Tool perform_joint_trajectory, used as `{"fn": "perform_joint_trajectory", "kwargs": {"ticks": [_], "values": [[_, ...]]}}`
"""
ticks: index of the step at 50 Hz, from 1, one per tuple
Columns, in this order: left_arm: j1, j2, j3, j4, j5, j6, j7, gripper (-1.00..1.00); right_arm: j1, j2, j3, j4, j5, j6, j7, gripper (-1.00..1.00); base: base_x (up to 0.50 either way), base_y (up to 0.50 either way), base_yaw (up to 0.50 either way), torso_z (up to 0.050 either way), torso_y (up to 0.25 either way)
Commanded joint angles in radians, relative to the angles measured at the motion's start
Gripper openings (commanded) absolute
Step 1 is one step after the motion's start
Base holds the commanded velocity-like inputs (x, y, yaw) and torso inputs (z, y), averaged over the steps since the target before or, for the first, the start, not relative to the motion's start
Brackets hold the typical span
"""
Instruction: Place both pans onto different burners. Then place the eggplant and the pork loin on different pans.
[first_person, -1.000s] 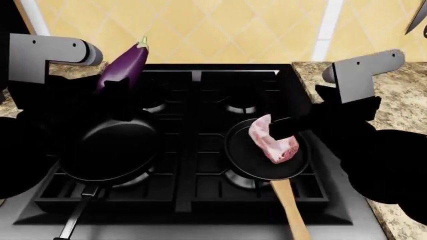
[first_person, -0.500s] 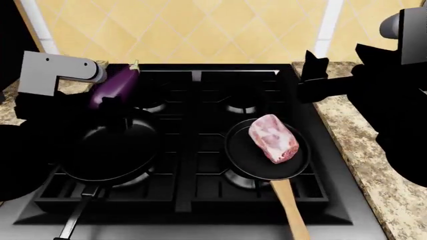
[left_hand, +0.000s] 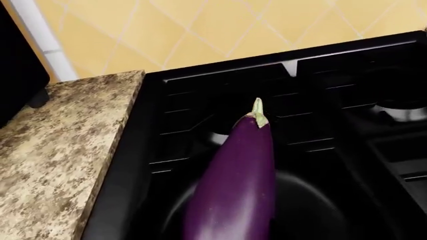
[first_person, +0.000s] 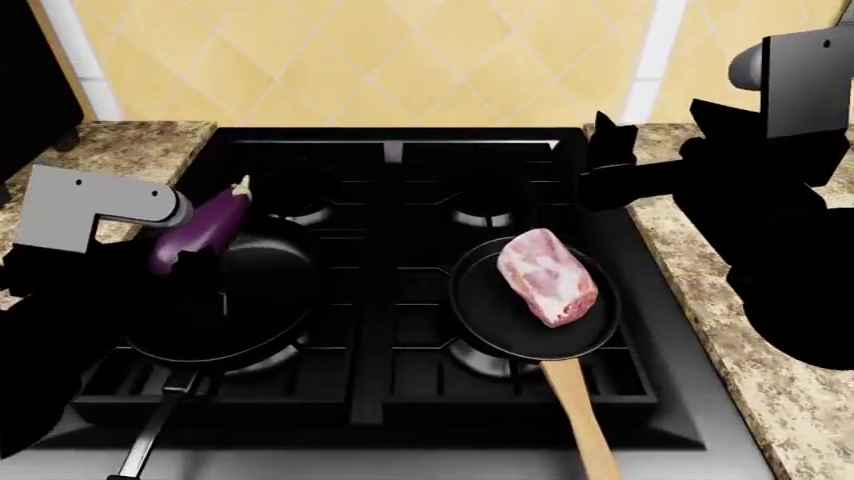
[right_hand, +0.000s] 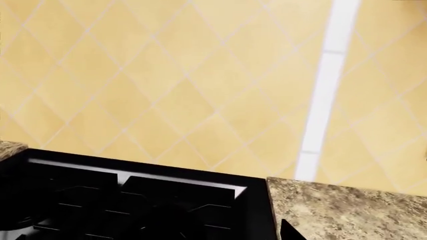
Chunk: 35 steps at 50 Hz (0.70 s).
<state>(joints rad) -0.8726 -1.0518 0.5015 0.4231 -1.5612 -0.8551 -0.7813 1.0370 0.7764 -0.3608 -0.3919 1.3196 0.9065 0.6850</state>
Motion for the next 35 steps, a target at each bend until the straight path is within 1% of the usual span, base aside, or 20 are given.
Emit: {"fn": "perform_joint_trajectory", "kwargs": {"ticks": [1, 4, 17, 18, 24, 33, 35], "values": [[0.053, -0.037, -0.005, 0.016, -0.016, 0.019, -0.015, -1.0, -0.013, -0.014, -0.016, 0.015, -0.026, -0.015, -0.019, 1.0, 0.0, 0.0, 0.0, 0.0, 0.0], [0.071, -0.038, -0.003, 0.009, -0.01, 0.029, -0.011, -1.0, -0.017, -0.014, -0.017, 0.016, -0.028, -0.018, -0.021, 1.0, 0.0, 0.0, 0.0, 0.0, 0.003], [0.077, -0.038, -0.004, -0.01, -0.018, 0.032, -0.011, -1.0, -0.026, -0.018, -0.023, 0.022, -0.036, -0.027, -0.028, 1.0, 0.0, 0.0, 0.0, 0.0, 0.0], [0.078, -0.038, -0.004, -0.011, -0.013, 0.034, -0.008, 1.0, -0.026, -0.019, -0.023, 0.023, -0.037, -0.027, -0.028, 1.0, 0.0, 0.0, 0.0, 0.0, 0.0], [0.107, -0.035, -0.004, -0.02, 0.021, 0.063, 0.008, 1.0, -0.025, -0.019, -0.025, 0.025, -0.036, -0.026, -0.028, 1.0, 0.0, 0.0, 0.0, 0.0, 0.0], [0.094, -0.032, -0.01, -0.03, 0.024, 0.064, 0.005, 1.0, -0.021, -0.019, -0.027, 0.025, -0.036, -0.026, -0.03, 1.0, 0.0, 0.0, 0.0, 0.0, 0.0], [0.066, -0.035, -0.02, -0.027, 0.003, 0.054, -0.006, 1.0, -0.019, -0.018, -0.025, 0.024, -0.032, -0.026, -0.028, 1.0, 0.0, 0.0, 0.0, 0.0, 0.0]]}}
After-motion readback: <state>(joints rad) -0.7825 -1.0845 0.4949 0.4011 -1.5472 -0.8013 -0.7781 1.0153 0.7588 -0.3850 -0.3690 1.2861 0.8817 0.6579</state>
